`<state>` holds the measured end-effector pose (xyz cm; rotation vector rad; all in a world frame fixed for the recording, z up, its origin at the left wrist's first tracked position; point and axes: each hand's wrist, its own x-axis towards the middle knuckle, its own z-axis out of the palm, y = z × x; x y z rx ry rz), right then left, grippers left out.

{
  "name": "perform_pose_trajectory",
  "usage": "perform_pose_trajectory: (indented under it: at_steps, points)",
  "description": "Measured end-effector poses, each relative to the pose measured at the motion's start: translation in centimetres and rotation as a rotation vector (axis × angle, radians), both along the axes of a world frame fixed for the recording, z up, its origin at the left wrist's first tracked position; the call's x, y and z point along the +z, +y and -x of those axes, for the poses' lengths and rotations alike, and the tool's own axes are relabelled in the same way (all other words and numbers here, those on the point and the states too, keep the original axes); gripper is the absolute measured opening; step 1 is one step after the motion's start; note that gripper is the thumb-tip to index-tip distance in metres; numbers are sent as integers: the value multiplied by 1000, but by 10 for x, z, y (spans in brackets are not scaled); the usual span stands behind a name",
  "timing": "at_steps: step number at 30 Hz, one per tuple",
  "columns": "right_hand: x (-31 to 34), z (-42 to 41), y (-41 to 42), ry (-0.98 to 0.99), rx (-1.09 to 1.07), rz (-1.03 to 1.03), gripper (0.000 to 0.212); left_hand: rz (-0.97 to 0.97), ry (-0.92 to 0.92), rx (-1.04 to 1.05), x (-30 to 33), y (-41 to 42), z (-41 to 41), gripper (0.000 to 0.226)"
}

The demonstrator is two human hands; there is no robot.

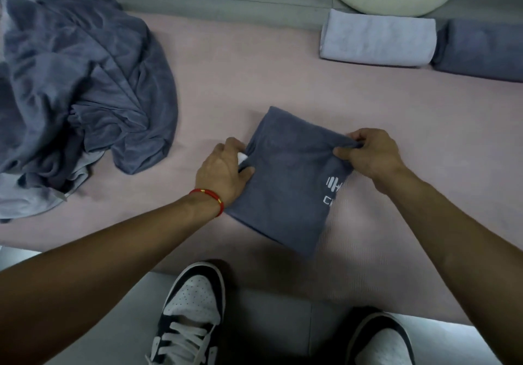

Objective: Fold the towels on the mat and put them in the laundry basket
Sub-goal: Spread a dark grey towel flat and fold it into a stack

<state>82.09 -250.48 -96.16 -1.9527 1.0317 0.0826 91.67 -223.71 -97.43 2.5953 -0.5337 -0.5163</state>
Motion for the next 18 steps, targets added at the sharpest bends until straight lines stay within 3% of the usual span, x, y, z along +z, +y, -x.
perform_pose_trajectory:
  at_steps: [3,5,7,10,12,15,18]
  points:
    - [1,46,-20,4,-204,-11,14,15,-367,-331,11,-22,25,50]
    - [1,81,-31,-18,-337,-32,15,71,-465,-568,13,-39,51,49]
    - [3,112,-38,-40,-446,-157,19,73,-395,-743,7,-54,86,64]
    - [4,138,-41,-61,-456,-311,25,-185,-261,-845,-2,-70,133,102]
    - [5,141,-44,-6,-291,-185,34,-340,-254,-862,-6,-76,148,105]
    - [13,140,-55,93,155,202,52,-388,-313,-833,-6,-75,149,81]
    - [20,138,-68,-18,648,505,70,-456,-319,-848,-5,-71,148,58]
